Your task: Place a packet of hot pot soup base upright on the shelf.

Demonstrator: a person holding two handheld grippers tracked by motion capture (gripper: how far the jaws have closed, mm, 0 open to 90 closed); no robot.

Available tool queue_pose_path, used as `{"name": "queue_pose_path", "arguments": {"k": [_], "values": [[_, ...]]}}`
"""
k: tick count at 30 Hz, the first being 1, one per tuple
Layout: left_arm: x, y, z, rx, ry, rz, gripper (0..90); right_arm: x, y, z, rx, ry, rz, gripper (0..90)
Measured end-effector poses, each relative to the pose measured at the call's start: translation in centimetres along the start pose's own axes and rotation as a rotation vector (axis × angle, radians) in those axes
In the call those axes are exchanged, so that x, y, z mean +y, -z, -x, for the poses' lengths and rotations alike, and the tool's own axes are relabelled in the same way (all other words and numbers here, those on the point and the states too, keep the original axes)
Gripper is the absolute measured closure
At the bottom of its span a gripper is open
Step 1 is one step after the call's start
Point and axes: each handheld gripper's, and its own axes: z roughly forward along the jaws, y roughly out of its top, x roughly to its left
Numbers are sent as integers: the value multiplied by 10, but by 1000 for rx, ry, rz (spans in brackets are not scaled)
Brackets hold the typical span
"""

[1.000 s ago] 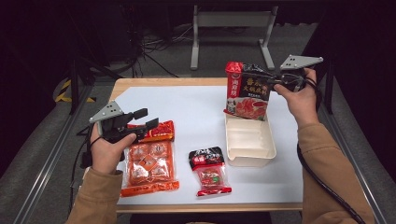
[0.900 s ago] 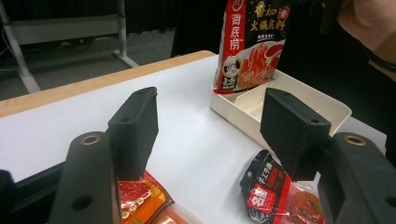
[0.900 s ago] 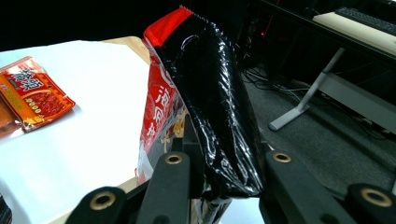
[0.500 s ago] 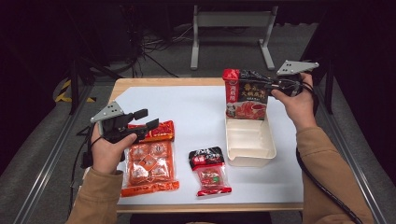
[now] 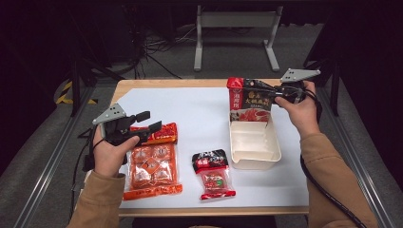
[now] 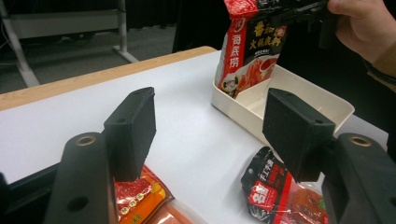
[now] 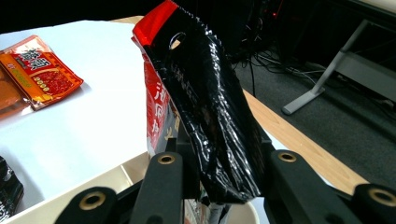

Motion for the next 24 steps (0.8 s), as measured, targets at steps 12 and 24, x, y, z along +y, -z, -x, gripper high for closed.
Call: {"name": "queue_pose_path", "arguments": {"k": [12,24], "values": [[-1,-1,-1,18,0,-4,266,-15,2,1,14,-44,2,730],[-5,-2,-5,39,-20,-30,210,-25,2,3,10,-84,13,736]]}}
